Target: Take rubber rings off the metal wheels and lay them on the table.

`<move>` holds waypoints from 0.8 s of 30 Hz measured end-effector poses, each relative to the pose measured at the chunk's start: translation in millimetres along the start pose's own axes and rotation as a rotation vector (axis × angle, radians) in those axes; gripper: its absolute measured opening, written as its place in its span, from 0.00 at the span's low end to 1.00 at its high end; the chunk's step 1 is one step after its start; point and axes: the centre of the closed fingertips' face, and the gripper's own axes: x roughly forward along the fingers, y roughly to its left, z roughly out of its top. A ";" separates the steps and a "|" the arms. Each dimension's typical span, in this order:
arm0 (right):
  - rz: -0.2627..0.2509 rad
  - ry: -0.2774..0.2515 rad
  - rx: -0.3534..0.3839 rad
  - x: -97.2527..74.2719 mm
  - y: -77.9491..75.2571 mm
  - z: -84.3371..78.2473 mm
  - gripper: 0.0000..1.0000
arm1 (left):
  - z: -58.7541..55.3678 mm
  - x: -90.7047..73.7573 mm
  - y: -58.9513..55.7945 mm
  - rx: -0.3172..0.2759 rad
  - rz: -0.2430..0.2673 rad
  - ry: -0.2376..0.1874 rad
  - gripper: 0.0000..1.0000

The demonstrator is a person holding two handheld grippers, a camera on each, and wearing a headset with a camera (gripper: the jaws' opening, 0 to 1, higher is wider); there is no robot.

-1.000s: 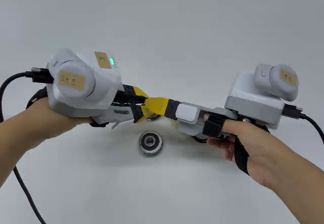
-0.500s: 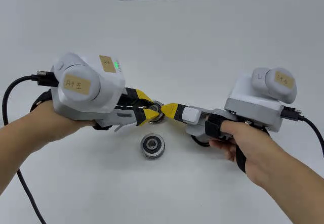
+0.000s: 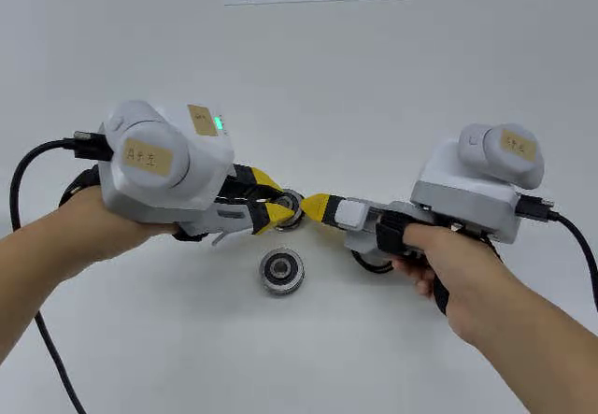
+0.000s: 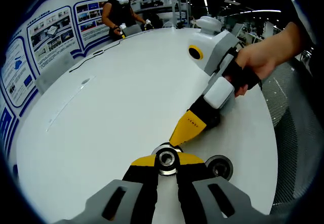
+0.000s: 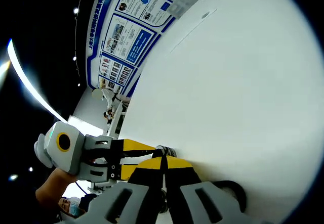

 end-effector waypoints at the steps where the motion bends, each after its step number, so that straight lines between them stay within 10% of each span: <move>1: -0.003 -0.002 -0.008 -0.1 0.8 0.2 0.01 | 0.0 0.0 0.0 0.000 0.000 0.001 0.13; 24: -0.017 0.009 -0.147 2.7 11.8 0.4 0.01 | 0.2 -0.4 -1.3 0.007 0.003 0.007 0.13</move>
